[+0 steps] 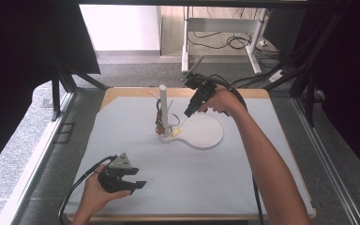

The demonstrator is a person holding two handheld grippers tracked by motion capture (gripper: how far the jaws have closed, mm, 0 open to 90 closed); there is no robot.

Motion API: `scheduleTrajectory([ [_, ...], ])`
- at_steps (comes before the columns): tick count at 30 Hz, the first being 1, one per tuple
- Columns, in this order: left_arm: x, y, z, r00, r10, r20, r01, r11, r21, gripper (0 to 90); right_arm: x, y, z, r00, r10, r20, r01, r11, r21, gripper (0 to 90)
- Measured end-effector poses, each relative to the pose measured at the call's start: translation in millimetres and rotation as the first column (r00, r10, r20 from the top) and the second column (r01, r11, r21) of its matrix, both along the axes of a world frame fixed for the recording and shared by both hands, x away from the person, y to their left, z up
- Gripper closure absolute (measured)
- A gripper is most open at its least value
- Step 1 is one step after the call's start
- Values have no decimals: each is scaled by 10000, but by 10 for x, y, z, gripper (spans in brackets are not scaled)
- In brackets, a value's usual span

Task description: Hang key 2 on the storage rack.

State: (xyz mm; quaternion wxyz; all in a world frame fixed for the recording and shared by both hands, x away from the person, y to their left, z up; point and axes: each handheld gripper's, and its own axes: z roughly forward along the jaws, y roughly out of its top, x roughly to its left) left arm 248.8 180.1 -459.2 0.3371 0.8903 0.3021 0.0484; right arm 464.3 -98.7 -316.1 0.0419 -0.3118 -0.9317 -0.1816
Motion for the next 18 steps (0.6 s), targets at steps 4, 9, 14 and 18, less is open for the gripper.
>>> scheduleTrajectory([
  [4,8,-9,-7,10000,62,-65,-62,10000,-22,433,-70,-211,-32,9995,-202,230,193,9990,392,589],
  [9,16,-3,2,9999,121,-84,-121,9999,-53,432,-193,-461,-126,9976,-526,442,492,9960,744,557],
  [14,23,4,8,9999,125,-56,-125,9999,-39,432,-379,-668,-219,9936,-712,873,630,9936,933,529],
  [18,3,-10,7,10000,26,-38,-27,10000,-49,431,-552,-811,-330,9910,-867,1016,749,9905,1150,512],
])
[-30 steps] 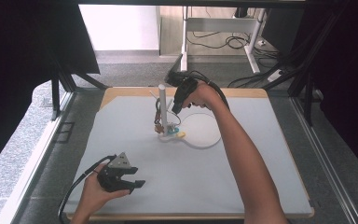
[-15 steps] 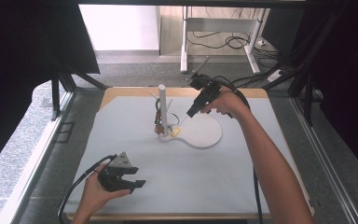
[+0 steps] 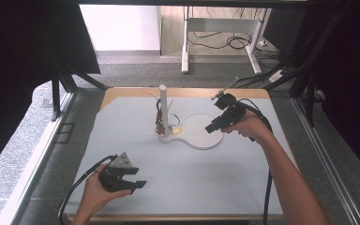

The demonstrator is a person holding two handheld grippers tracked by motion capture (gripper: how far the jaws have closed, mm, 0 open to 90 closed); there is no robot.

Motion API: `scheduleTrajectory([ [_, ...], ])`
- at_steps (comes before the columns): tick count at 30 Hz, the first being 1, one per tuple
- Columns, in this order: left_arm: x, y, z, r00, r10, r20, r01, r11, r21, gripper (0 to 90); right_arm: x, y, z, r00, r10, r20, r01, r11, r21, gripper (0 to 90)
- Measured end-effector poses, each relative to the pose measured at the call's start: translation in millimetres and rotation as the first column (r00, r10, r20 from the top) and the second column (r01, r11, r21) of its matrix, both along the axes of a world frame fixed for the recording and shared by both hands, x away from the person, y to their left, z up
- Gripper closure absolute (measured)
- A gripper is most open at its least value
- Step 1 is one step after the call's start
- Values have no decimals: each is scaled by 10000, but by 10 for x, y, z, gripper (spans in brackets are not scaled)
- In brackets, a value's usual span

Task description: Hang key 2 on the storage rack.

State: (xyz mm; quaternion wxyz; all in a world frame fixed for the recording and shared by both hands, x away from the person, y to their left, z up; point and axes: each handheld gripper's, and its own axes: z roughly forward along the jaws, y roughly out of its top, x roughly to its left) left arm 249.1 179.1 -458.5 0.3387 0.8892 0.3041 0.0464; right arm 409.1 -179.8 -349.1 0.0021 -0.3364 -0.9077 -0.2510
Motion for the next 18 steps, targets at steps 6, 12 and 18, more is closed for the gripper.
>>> scheduleTrajectory([
  [6,-17,2,11,10000,-16,13,16,10000,3,431,-230,-255,-224,9995,-300,71,296,9980,552,509],
  [12,-21,-1,6,9999,94,38,-94,9999,-54,430,-500,-567,-500,9973,-633,369,592,9930,1022,504],
  [18,-27,-31,-21,10000,76,-43,-76,10000,61,425,-803,-922,-818,9873,-1415,728,1254,9734,1916,507],
])
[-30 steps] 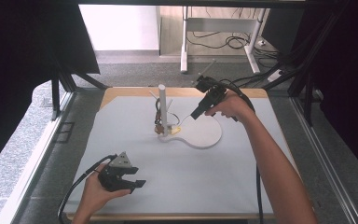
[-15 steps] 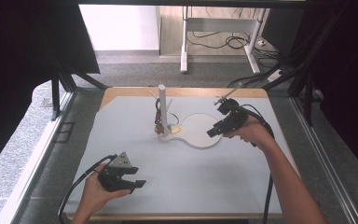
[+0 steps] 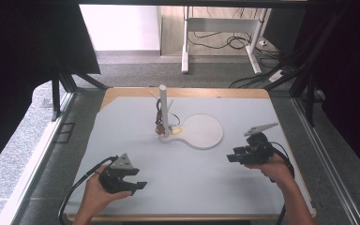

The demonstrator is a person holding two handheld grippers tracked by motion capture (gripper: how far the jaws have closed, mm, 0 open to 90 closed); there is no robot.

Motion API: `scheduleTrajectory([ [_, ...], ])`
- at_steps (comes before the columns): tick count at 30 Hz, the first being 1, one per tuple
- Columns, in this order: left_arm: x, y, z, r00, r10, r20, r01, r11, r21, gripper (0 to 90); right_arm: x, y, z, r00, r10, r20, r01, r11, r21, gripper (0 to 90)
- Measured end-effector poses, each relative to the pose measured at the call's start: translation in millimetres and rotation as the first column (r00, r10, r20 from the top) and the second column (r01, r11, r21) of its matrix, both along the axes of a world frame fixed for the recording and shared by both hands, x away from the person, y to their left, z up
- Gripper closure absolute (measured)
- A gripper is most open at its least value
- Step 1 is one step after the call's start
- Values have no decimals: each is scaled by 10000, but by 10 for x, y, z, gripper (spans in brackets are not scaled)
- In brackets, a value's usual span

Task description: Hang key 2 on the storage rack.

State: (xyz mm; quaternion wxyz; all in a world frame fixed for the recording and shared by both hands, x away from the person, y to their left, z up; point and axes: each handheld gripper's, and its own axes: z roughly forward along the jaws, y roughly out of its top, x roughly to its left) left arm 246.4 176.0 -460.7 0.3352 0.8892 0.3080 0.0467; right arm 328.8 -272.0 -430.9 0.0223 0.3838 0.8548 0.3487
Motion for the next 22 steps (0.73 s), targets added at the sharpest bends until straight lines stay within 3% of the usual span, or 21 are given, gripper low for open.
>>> scheduleTrajectory([
  [6,-13,-24,-16,10000,-14,-60,15,10000,94,423,-209,-220,-327,9964,-846,99,845,9963,143,515],
  [8,-19,-28,-18,10000,28,-79,-27,10000,80,422,-245,-262,-401,9959,-900,72,898,9956,251,511],
  [15,-27,-16,-2,10000,43,-54,-42,9999,117,418,-309,-300,-481,9961,-883,-42,884,9919,914,489],
  [22,-6,-17,-11,10000,-63,-67,64,9999,111,416,-373,-223,-553,9830,-1658,785,1673,9858,-124,373],
])
